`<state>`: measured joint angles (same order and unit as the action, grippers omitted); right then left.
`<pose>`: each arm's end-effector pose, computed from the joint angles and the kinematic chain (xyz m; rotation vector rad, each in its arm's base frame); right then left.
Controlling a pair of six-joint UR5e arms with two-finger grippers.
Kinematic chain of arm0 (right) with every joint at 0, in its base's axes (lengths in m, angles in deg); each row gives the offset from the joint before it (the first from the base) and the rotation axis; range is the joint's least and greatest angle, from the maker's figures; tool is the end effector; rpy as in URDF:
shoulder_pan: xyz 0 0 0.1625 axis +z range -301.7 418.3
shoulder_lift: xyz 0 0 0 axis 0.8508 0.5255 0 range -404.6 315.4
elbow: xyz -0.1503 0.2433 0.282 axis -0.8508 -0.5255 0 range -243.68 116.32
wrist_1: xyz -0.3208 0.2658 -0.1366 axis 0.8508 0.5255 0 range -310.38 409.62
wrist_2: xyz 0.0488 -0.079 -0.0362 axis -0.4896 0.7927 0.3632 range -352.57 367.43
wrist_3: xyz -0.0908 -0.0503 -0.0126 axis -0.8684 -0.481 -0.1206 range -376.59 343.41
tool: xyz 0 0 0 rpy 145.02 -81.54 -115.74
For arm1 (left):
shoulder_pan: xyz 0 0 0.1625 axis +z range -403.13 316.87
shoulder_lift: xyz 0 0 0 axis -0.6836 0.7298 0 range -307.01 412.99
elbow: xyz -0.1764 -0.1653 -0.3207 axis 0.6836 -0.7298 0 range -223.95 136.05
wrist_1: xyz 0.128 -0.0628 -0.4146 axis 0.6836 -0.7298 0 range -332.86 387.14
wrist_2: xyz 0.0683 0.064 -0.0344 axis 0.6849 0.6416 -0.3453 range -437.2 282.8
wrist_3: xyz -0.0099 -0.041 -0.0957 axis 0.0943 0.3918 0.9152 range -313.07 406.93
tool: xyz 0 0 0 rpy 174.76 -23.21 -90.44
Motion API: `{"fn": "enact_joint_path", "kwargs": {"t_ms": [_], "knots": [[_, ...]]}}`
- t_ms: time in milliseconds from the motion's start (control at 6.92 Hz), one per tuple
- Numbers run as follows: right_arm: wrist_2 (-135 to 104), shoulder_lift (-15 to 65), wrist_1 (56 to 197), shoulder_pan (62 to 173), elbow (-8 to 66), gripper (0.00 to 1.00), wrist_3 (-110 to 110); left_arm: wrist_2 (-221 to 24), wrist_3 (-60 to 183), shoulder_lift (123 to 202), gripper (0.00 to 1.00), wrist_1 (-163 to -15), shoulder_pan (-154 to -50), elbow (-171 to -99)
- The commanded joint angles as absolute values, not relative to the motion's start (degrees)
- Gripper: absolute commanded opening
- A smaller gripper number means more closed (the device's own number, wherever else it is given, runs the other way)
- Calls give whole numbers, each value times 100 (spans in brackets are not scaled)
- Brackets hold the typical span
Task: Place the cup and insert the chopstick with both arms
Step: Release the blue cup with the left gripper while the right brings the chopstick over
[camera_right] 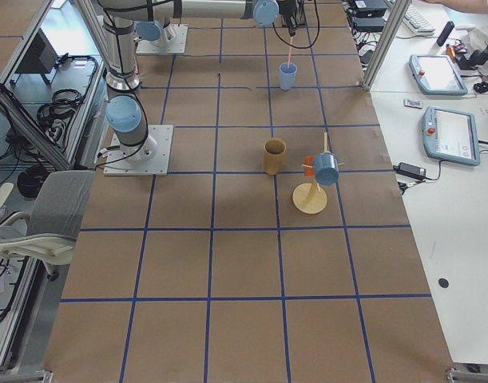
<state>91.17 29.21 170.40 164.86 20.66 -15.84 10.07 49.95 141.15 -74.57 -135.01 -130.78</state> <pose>0.3246 -0.5838 0.4088 -0.4330 2.9088 -0.4948 -0.1544 -0.4852 0.4851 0.0349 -3.0935 -0.1841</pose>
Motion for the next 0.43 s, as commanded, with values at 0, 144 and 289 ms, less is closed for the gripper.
{"fn": "enact_joint_path", "kwargs": {"t_ms": [0,144,289], "knots": [[9198,2617,17090,16649,2104,0,-1588,998,4992,14114,100,-7455,-13489,-13078],[9251,2494,17117,16667,2096,0,-1597,998,4992,14114,100,-7455,-13489,-13078],[9417,2484,17100,16650,2113,0,-1580,998,4992,14114,100,-7455,-13489,-13078]]}}
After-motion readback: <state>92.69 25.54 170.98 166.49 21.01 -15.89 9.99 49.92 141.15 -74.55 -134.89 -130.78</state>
